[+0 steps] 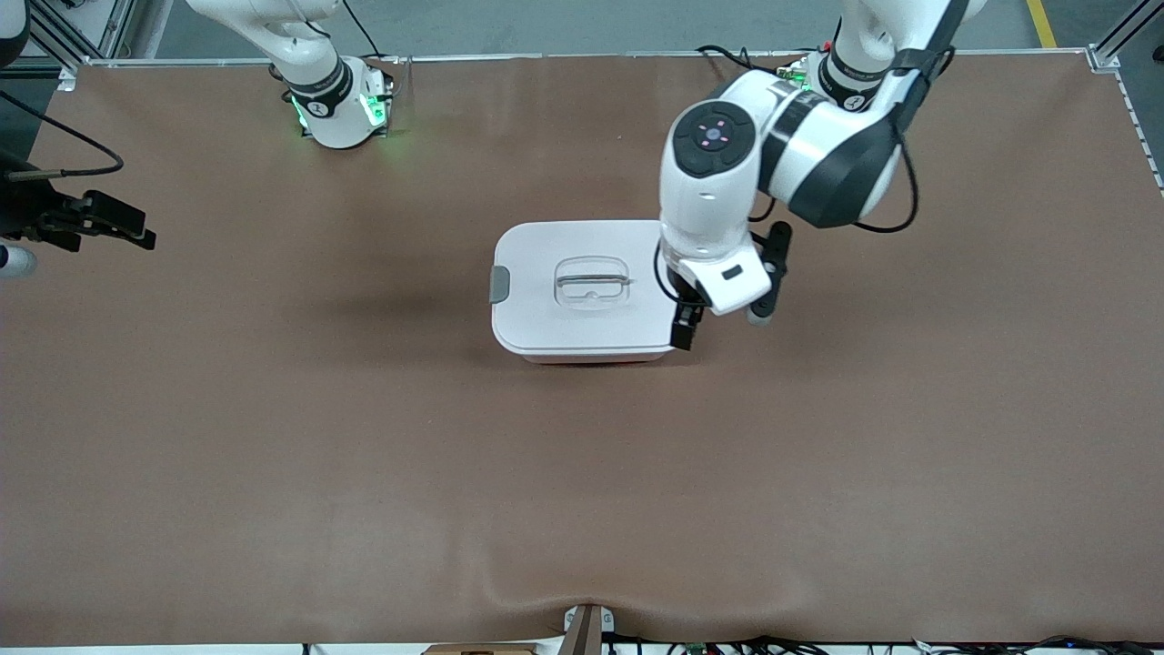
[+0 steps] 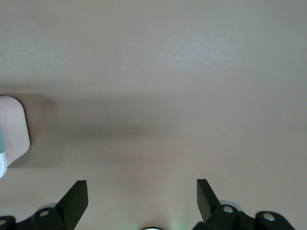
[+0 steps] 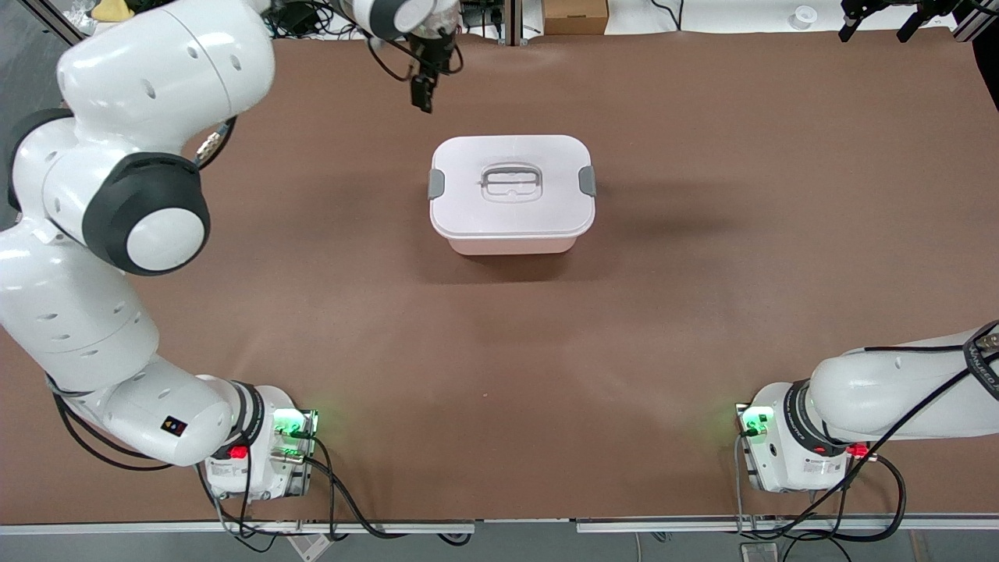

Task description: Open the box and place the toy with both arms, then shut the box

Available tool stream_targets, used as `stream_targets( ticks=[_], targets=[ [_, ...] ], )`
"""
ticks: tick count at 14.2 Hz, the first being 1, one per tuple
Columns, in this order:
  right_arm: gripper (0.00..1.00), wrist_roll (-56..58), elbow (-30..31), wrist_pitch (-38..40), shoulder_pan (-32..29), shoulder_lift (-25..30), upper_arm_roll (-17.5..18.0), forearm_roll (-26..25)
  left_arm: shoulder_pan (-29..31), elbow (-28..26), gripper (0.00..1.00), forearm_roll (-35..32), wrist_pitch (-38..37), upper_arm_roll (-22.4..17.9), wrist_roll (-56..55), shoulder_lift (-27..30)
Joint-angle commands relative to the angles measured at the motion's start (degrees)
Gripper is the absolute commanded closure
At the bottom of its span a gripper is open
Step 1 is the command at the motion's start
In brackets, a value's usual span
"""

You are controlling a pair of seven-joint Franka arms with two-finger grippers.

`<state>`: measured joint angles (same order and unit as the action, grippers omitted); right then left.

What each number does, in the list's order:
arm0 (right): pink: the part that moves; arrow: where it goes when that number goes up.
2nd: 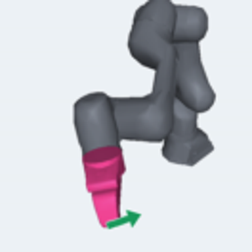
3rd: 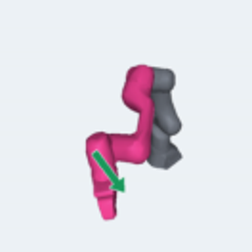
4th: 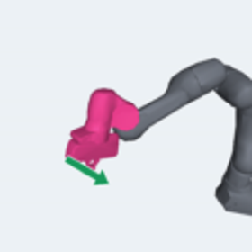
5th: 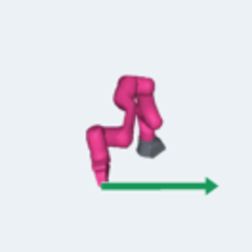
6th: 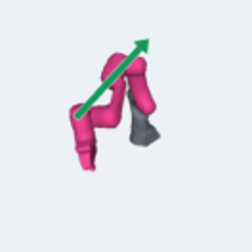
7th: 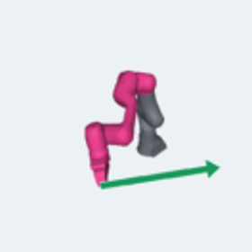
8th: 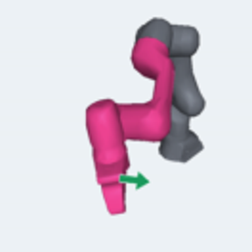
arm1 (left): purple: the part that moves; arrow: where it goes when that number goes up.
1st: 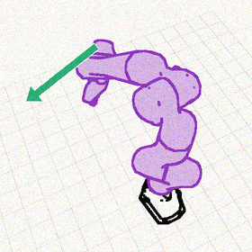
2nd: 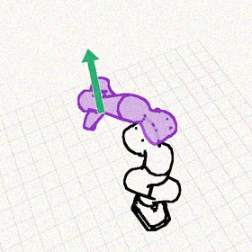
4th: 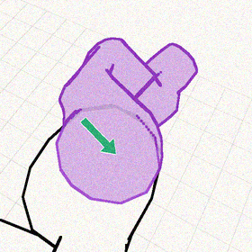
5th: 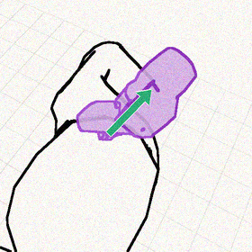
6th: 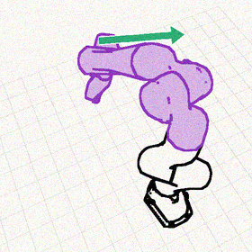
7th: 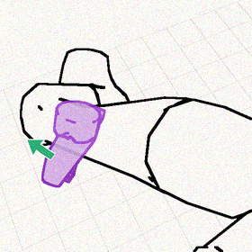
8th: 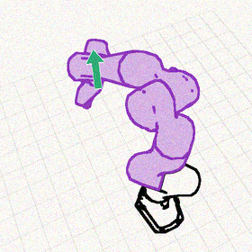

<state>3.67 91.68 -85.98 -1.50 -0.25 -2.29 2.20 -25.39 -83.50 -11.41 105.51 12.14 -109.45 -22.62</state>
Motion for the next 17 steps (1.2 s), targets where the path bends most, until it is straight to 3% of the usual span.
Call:
stream_targets(
  ticks=[1, 4, 7, 17],
  targets=[
    [0.00, -0.41, -0.36, 0.02, -1.22, -0.10, 0.97, -0.53, 3.41, -0.43, 0.00, -0.19, -1.19, 0.52, 7.12, 2.66],
    [0.00, -0.41, -0.36, 0.02, -1.13, -0.10, 0.97, -0.53, 10.25, -0.43, 0.00, -0.19, -1.19, 3.67, 13.45, 3.63],
    [0.00, -0.41, -0.36, -0.06, -1.13, -0.10, 0.97, -0.53, 13.51, -0.43, 0.00, -0.19, -1.19, 4.03, 19.25, 5.21],
    [0.00, -0.41, -0.36, -0.06, -1.13, -0.10, 0.97, -0.53, 19.76, -0.52, 0.00, -0.01, -6.11, 4.21, 41.57, 10.22]
  ],
)
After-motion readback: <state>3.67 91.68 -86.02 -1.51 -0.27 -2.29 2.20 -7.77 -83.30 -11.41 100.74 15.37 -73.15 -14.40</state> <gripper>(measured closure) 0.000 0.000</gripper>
